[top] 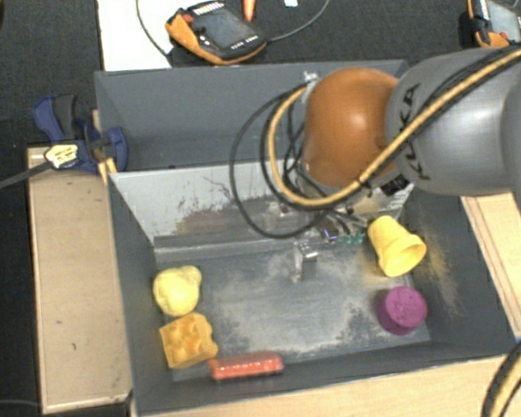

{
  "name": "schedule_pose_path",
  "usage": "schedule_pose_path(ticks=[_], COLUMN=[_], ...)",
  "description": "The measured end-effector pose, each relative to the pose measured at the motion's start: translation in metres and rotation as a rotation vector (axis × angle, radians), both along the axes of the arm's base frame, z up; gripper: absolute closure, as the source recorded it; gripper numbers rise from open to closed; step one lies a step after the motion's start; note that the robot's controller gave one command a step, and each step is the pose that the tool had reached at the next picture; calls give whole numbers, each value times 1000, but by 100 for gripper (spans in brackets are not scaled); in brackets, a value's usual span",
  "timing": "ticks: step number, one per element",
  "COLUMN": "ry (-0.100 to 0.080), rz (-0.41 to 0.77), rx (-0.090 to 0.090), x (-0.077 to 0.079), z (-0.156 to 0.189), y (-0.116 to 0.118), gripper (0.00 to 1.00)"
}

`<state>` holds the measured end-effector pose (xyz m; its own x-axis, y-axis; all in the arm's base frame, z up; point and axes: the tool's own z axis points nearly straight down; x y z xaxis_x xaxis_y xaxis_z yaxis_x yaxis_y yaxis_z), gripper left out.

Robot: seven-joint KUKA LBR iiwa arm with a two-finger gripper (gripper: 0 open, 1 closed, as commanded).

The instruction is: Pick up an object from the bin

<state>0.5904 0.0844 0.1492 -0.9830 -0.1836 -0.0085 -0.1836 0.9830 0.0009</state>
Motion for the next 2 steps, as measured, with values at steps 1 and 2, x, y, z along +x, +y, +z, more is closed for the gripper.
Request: schedule_pose_path(ticks=[1,2], ry=[-1,0], rz=[-286,-19], rx=[3,0], x=[4,-6], z=[38,51], y=[-15,-29], gripper=[0,0])
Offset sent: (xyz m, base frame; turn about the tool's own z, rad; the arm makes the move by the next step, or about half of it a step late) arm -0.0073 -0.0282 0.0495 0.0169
